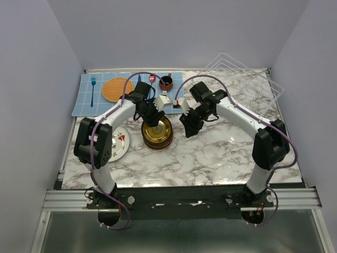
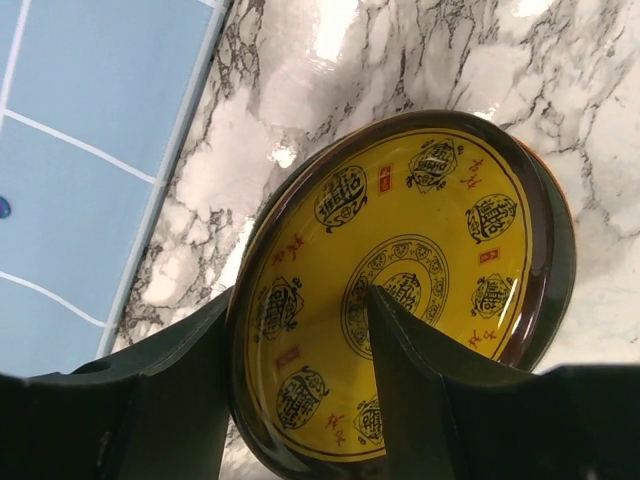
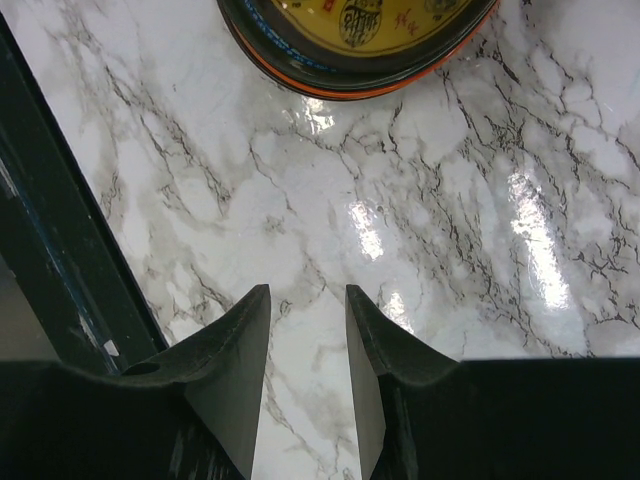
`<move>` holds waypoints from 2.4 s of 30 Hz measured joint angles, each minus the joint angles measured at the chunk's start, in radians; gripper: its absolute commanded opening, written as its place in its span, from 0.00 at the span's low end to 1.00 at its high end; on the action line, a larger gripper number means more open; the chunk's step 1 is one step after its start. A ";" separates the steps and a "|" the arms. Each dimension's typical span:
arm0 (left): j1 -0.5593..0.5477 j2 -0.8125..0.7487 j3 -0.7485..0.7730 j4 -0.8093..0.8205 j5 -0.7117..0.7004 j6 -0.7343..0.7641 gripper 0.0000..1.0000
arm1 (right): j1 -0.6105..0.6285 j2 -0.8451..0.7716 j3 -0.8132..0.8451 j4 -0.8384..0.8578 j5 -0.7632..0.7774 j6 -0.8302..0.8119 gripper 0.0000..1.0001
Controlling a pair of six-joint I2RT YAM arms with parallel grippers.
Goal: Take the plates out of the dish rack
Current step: Place the plate at the center of the board.
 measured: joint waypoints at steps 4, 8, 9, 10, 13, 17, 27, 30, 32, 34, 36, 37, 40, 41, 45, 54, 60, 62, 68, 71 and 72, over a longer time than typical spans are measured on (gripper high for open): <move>0.002 -0.001 -0.020 0.037 -0.036 0.012 0.64 | 0.000 0.000 -0.008 0.000 0.000 0.000 0.44; 0.005 0.000 -0.033 0.054 -0.058 0.016 0.64 | 0.000 0.000 -0.011 0.001 0.000 0.000 0.44; 0.005 0.000 -0.034 0.055 -0.063 0.021 0.64 | 0.000 0.000 -0.011 0.000 0.000 0.000 0.43; 0.005 0.000 -0.034 0.055 -0.066 0.024 0.64 | 0.000 0.000 -0.012 0.001 0.000 0.000 0.43; 0.002 0.000 -0.034 0.056 -0.068 0.031 0.65 | 0.000 0.000 -0.018 0.002 0.000 0.000 0.43; 0.002 0.000 -0.034 0.056 -0.069 0.032 0.65 | 0.000 0.000 -0.025 0.002 0.000 0.000 0.43; -0.004 -0.013 -0.058 0.060 -0.073 0.032 0.65 | 0.000 0.000 -0.026 0.003 0.000 0.000 0.43; -0.010 -0.019 -0.068 0.060 -0.080 0.032 0.65 | 0.000 0.000 -0.026 0.003 0.000 -0.001 0.43; -0.015 -0.023 -0.073 0.060 -0.084 0.032 0.65 | 0.000 0.000 -0.026 0.003 0.000 -0.001 0.43; -0.020 -0.026 -0.076 0.061 -0.089 0.033 0.65 | 0.000 0.000 -0.026 0.003 0.000 -0.001 0.43; -0.025 -0.027 -0.078 0.062 -0.093 0.032 0.65 | 0.000 0.000 -0.026 0.003 0.000 0.000 0.43; -0.026 -0.027 -0.078 0.062 -0.094 0.032 0.65 | 0.000 0.000 -0.026 0.004 0.000 -0.001 0.43; -0.030 -0.027 -0.078 0.062 -0.098 0.032 0.65 | 0.000 0.000 -0.026 0.004 0.000 -0.001 0.43; -0.031 -0.027 -0.078 0.062 -0.099 0.032 0.65 | 0.000 0.000 -0.026 0.004 0.000 -0.001 0.43; -0.035 -0.027 -0.077 0.063 -0.103 0.031 0.65 | 0.000 0.000 -0.029 0.006 0.000 -0.001 0.43; -0.041 -0.027 -0.077 0.070 -0.111 0.026 0.66 | 0.000 0.000 -0.041 0.016 0.000 -0.002 0.43; -0.048 -0.027 -0.077 0.079 -0.111 0.019 0.67 | 0.000 0.000 -0.041 0.020 0.000 -0.002 0.43; -0.050 -0.027 -0.077 0.082 -0.111 0.018 0.67 | 0.000 0.000 -0.041 0.021 0.000 -0.002 0.43; -0.057 -0.027 -0.077 0.087 -0.117 0.012 0.68 | 0.000 0.000 -0.041 0.022 0.000 -0.002 0.42; -0.061 -0.027 -0.079 0.090 -0.122 0.011 0.68 | 0.000 0.000 -0.044 0.023 0.000 -0.002 0.42; -0.063 -0.027 -0.080 0.091 -0.123 0.011 0.68 | 0.000 0.000 -0.045 0.023 0.000 -0.002 0.42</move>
